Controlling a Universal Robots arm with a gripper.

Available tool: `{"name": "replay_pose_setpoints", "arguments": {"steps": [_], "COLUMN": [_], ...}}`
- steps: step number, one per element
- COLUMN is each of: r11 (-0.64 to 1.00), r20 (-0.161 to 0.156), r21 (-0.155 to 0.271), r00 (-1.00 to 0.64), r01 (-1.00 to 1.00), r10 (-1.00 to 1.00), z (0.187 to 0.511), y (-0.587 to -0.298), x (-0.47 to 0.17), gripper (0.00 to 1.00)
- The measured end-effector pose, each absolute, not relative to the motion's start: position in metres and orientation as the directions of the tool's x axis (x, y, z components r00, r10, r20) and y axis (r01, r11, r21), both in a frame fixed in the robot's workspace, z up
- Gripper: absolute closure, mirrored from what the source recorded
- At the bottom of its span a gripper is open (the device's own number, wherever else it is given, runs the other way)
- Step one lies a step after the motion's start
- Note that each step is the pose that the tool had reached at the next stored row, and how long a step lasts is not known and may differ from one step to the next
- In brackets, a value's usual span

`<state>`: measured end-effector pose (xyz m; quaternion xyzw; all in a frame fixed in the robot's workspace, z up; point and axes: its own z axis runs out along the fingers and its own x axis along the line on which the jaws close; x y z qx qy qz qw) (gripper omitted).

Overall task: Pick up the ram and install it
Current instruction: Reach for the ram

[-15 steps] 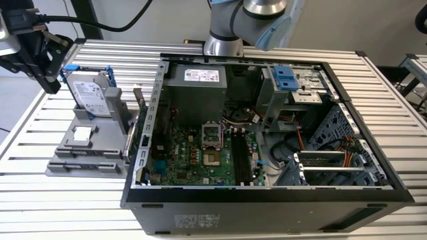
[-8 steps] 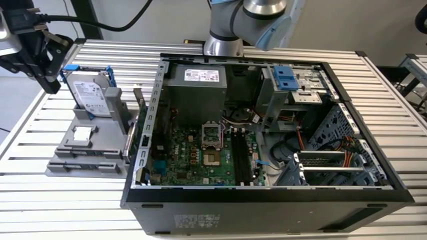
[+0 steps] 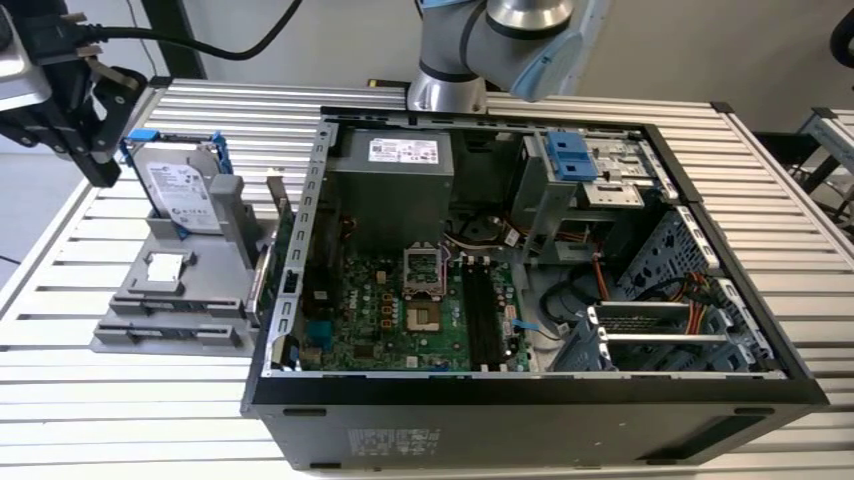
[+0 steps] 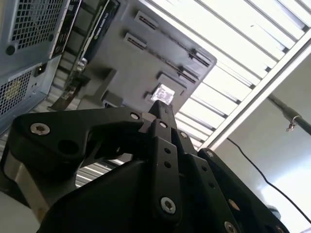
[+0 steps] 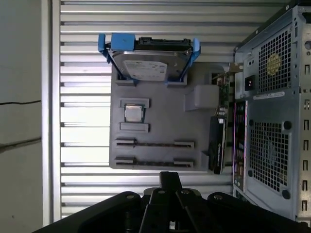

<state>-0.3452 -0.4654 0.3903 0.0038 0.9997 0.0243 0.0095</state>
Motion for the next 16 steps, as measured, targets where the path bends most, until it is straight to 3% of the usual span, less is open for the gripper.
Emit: {"name": "replay_pose_setpoints", "arguments": {"steps": [16], "r11": [0.993], "r20": [-0.019], "r21": [0.047], "r00": [-0.994], "r01": [-0.11], "r10": [-0.109], "z": [0.3913], "y": [-0.4654], "x": [-0.3453], "gripper": [1.0]}}
